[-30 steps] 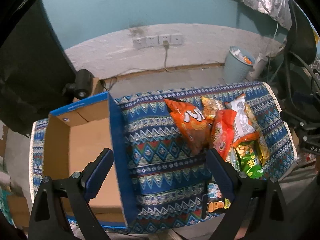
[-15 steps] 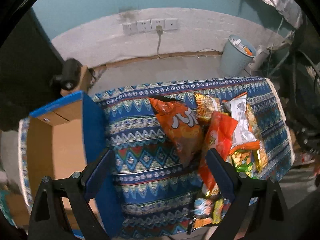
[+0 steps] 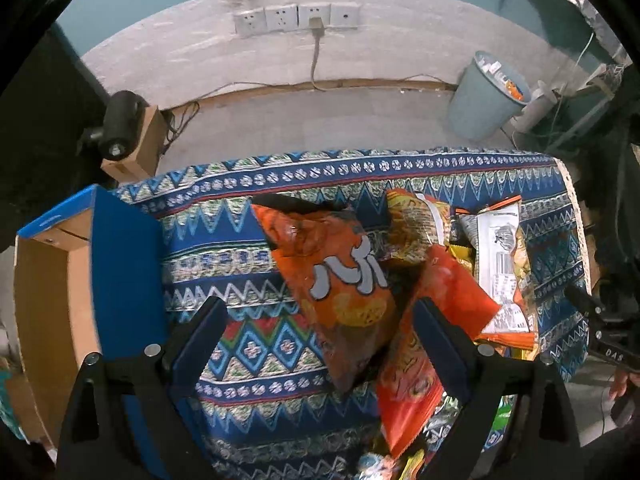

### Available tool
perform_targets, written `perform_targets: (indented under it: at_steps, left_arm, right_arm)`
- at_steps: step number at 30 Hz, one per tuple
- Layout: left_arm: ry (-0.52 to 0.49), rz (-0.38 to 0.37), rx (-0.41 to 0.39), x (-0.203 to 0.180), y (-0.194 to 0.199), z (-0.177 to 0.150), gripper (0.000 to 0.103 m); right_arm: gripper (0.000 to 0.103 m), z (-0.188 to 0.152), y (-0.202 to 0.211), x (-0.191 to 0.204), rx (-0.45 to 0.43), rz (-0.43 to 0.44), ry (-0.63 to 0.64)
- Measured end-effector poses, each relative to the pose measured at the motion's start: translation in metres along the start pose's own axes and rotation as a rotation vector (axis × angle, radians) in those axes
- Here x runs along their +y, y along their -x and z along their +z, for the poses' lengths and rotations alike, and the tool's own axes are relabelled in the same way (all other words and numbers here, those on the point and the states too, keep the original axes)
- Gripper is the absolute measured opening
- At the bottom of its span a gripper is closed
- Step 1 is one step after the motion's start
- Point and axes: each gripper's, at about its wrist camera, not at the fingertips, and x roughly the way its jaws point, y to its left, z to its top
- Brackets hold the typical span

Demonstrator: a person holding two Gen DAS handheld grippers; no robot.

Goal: Organize snacks
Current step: 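Grasp the orange chip bag with left tool while right tool grasps yellow stick pack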

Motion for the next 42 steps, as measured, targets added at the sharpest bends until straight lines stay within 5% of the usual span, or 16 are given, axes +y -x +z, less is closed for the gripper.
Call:
perform_targets:
  at_steps: [20,26,32,42]
  left_arm:
    - [0.01,0.036,0.104,-0.008,-0.073,0.02,0.095]
    - [-0.012,0.026,0.142,-0.001,-0.08,0.01,0.095]
    - [-0.115,0.11,0.138,0.0,-0.08,-0.008,0.095]
    - [-0.186,0.115,0.094,-0.009,-0.085,-0.007,0.095]
  right_arm:
    - [0.082,-0.028,-0.065,0.006,0.14,0.022,-0.011]
    - [0.064,-0.029,-0.076,0.005,0.178,0.043,-0.009]
    - [0.047,-0.032,-0.071,0.006,0.164,0.018,0.01]
    - [0.047,-0.025,-0.069,-0.008,0.094,0.064,-0.078]
